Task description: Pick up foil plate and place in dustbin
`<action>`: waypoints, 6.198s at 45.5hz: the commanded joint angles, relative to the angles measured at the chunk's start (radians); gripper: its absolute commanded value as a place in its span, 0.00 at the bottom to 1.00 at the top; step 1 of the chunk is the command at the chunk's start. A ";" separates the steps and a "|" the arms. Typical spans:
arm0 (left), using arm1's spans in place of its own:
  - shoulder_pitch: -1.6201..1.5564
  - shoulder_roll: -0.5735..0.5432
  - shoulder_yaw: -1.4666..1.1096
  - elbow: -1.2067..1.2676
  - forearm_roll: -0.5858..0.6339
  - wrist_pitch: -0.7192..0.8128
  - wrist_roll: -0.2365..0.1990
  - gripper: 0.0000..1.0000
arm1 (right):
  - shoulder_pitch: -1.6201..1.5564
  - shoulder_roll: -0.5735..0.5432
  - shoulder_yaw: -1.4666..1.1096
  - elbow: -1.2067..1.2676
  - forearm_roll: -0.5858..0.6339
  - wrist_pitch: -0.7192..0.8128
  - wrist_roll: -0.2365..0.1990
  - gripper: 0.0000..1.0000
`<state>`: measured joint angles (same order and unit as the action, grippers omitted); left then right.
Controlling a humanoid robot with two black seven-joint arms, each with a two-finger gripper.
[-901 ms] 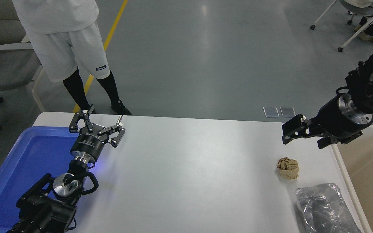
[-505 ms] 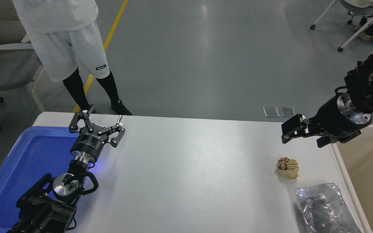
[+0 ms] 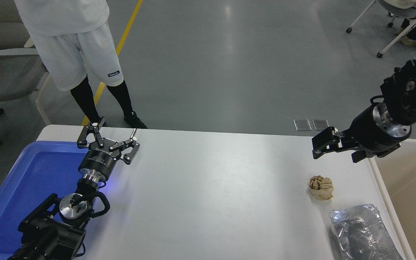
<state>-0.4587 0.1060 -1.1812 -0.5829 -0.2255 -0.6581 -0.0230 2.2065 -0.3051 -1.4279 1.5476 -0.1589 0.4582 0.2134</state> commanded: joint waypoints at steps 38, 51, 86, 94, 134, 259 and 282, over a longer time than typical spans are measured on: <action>0.000 0.001 0.000 0.000 0.000 0.000 0.000 0.99 | -0.177 -0.670 -0.014 -0.130 -0.684 -0.190 0.007 1.00; 0.000 0.000 0.000 0.000 0.000 0.000 0.000 0.99 | -0.241 -0.910 0.098 -0.126 -0.884 -0.190 0.006 1.00; 0.000 0.000 0.000 0.000 0.000 0.000 0.000 0.99 | -0.987 -0.865 0.563 -0.198 -1.018 -0.480 0.012 1.00; 0.000 0.000 0.000 0.000 0.000 0.000 0.000 0.99 | -1.157 -0.757 0.630 -0.337 -1.070 -0.565 0.014 1.00; 0.000 0.000 0.000 0.000 0.000 0.000 0.000 0.99 | -1.289 -0.575 0.688 -0.480 -1.091 -0.579 0.040 0.97; 0.000 0.000 0.000 0.000 0.002 0.000 0.002 0.99 | -0.259 -0.642 0.633 -0.195 -1.119 0.327 0.205 0.00; 0.000 0.000 0.000 0.000 0.002 -0.002 0.002 0.99 | -0.022 -0.491 0.342 -0.277 -0.864 0.327 0.211 0.00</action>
<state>-0.4586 0.1062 -1.1812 -0.5829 -0.2239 -0.6584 -0.0214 2.1195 -0.8399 -0.9877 1.3411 -1.1103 0.7787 0.4232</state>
